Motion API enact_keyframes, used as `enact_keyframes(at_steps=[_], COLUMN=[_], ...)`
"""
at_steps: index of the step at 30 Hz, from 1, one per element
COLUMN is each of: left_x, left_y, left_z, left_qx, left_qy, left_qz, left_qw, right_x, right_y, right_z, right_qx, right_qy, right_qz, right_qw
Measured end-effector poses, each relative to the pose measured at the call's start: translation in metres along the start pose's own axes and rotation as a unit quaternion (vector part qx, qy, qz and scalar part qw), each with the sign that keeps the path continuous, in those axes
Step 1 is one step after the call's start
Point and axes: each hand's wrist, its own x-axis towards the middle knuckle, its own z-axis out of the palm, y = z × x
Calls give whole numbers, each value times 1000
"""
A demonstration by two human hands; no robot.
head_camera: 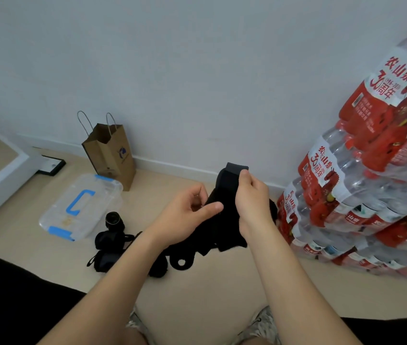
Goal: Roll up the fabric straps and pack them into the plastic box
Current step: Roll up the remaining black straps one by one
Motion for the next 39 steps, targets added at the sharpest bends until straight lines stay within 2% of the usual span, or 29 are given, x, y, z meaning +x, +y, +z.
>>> enact_keyframes(at_steps=[3, 6, 9, 11, 13, 16, 19, 21, 25, 28, 31, 33, 36, 39], left_x=[5, 11, 14, 16, 17, 19, 18, 17, 14, 13, 11, 11, 12, 11], left_y=[-2, -1, 2, 3, 0, -4, -2, 0, 6, 7, 4, 1, -3, -7], left_z=[2, -1, -7, -14, -20, -24, -25, -28, -27, -25, -24, -22, -23, -22], left_qx=[30, 11, -49, -78, -83, -96, -146, -180, -247, -287, -178, -113, -55, -43], left_qy=[53, 111, 175, 202, 215, 238, 221, 194, 119, 102, 94, 81, 76, 51], left_qz=[22, 16, -8, -21, -33, -62, -83, -72, -15, 0, 33, 35, 11, 15], left_qw=[998, 994, 983, 976, 973, 965, 961, 962, 962, 952, 979, 990, 995, 998], right_x=[-3, -2, 4, 7, 10, 11, 10, 14, 23, 24, 23, 19, 12, 8], right_y=[-6, -4, 9, 19, 26, 24, 21, 21, 20, 18, 16, 14, 14, 15], right_z=[5, 1, -18, -28, -33, -32, -29, -31, -41, -44, -42, -38, -29, -21], right_qx=[104, 111, -35, -171, -221, -210, -200, -185, -115, -142, -199, -173, -158, -126], right_qy=[-80, -201, -336, -382, -368, -304, -167, -111, -152, -150, -132, -158, -200, -181], right_qz=[78, 55, 8, -8, -6, -38, -111, -124, -41, -62, -102, -94, -94, -87], right_qw=[988, 972, 941, 908, 903, 929, 959, 968, 981, 976, 966, 968, 962, 971])
